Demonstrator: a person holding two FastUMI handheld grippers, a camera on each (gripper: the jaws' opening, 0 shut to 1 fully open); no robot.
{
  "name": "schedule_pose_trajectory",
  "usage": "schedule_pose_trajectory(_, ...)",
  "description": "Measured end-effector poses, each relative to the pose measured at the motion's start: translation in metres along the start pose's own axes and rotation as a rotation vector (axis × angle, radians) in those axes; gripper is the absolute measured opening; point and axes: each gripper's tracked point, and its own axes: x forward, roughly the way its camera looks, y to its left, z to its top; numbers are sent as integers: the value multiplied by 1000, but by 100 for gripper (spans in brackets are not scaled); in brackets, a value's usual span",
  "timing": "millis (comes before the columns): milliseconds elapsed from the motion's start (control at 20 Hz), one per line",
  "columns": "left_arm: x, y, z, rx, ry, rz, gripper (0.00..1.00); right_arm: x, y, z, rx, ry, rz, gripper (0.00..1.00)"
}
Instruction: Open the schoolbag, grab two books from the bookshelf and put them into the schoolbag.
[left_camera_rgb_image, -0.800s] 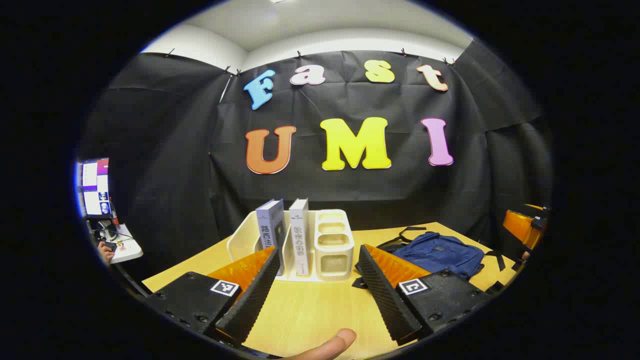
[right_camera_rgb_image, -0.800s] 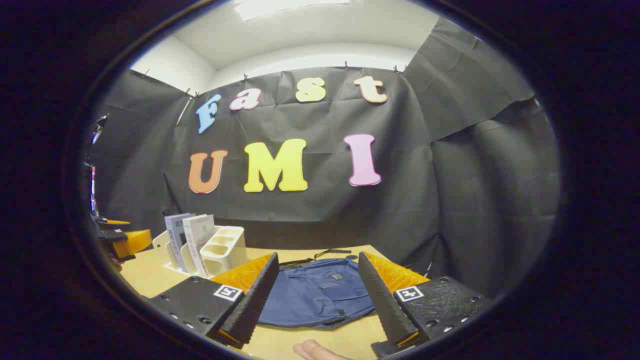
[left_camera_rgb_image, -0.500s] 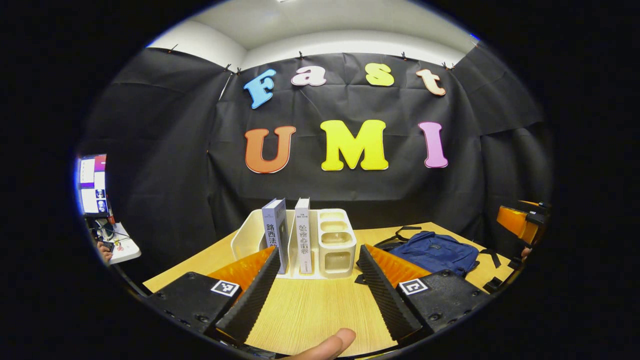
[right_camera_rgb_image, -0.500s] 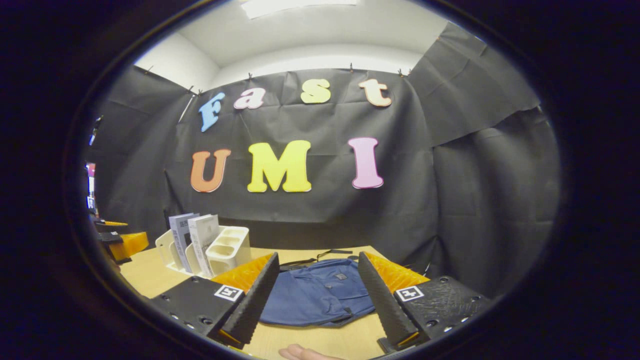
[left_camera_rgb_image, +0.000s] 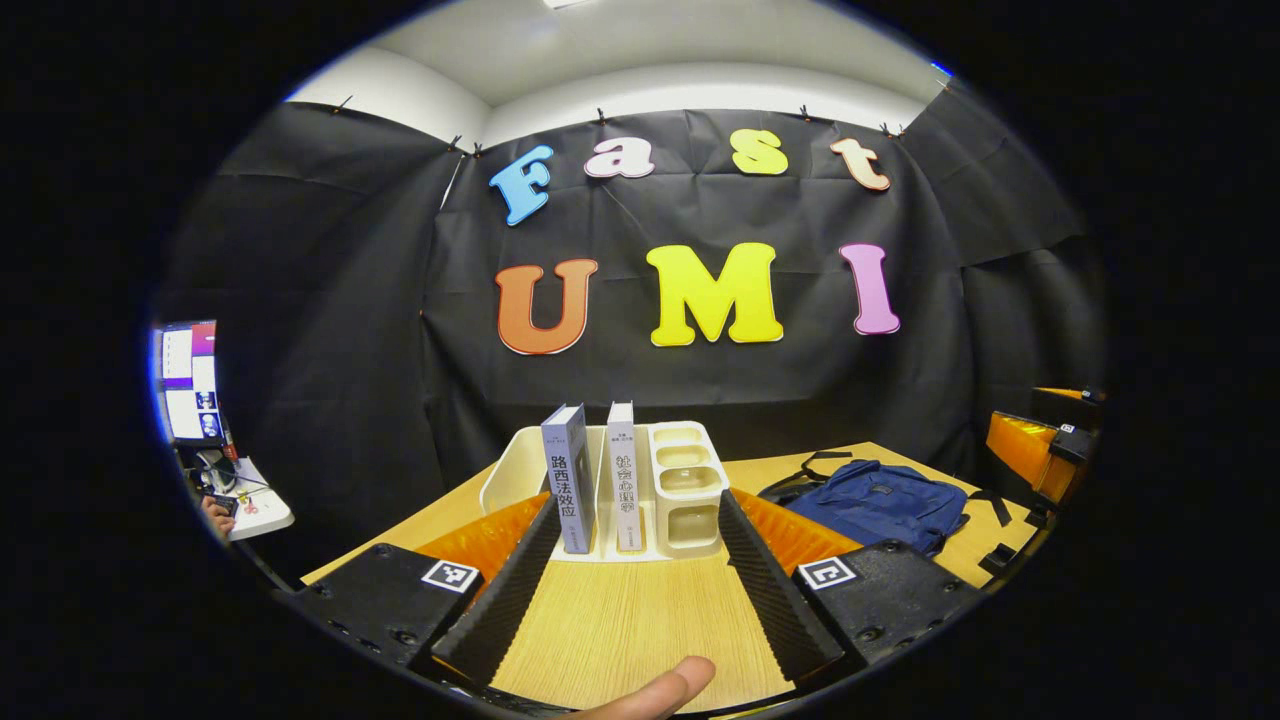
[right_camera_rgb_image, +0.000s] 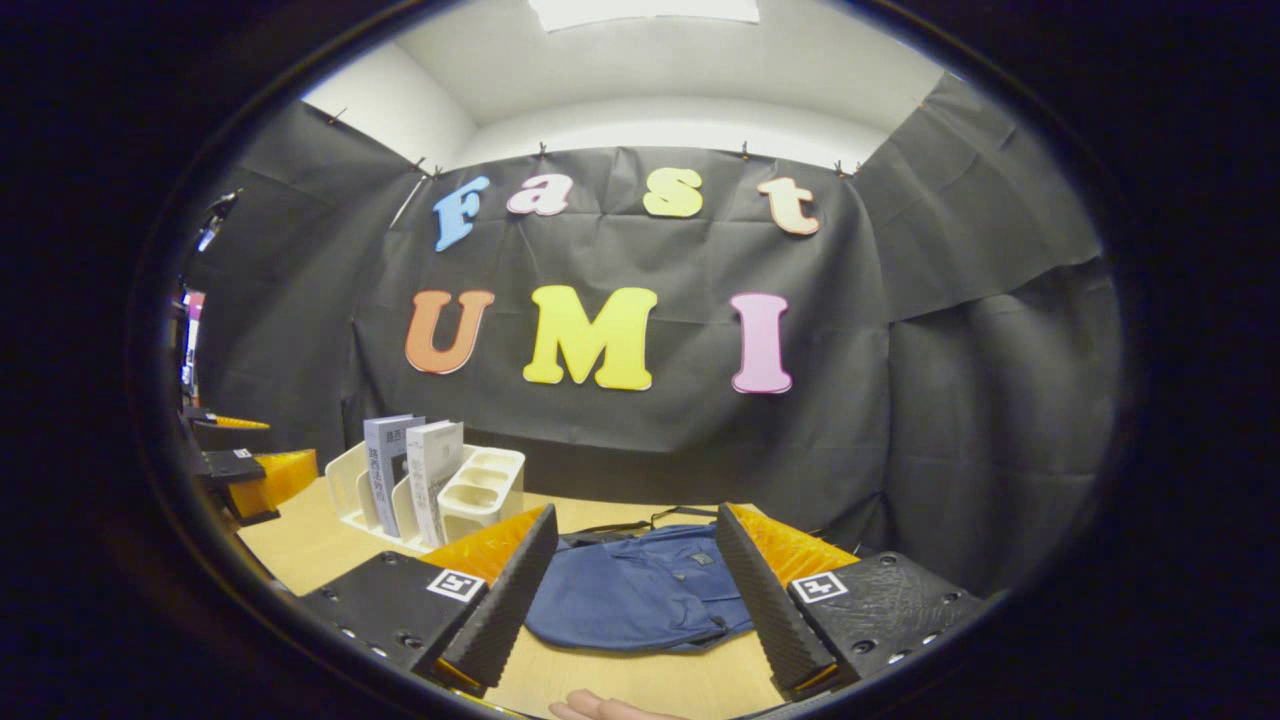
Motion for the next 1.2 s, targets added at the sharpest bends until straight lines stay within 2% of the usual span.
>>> schedule_pose_trajectory(100, -1, 7, 1, 8, -7, 16, 100, 1, 2, -1, -11, 3, -1, 97)
schedule_pose_trajectory(150, 0, 10, 2, 14, -11, 22, 100, 0, 3, 0, -13, 3, -2, 93)
schedule_pose_trajectory(300, 1, 21, 1, 14, -11, 53, 100, 3, 3, -5, -11, 13, -7, 98)
schedule_pose_trajectory(650, 5, 22, 0, 11, -11, 57, 100, 16, 11, -30, -61, 67, -12, 96)
schedule_pose_trajectory(950, 11, 20, -3, -17, -4, 30, 99, 50, 37, -80, -75, 169, 31, 98)
schedule_pose_trajectory(1000, 12, 20, -3, -23, -2, 25, 100, 57, 44, -91, -81, 192, 44, 95)
schedule_pose_trajectory(1150, 15, 29, -6, -20, -3, 42, 99, 75, 66, -121, -104, 264, 77, 98)
schedule_pose_trajectory(1200, 16, 32, -6, -19, -5, 47, 100, 81, 75, -130, -116, 282, 93, 96)
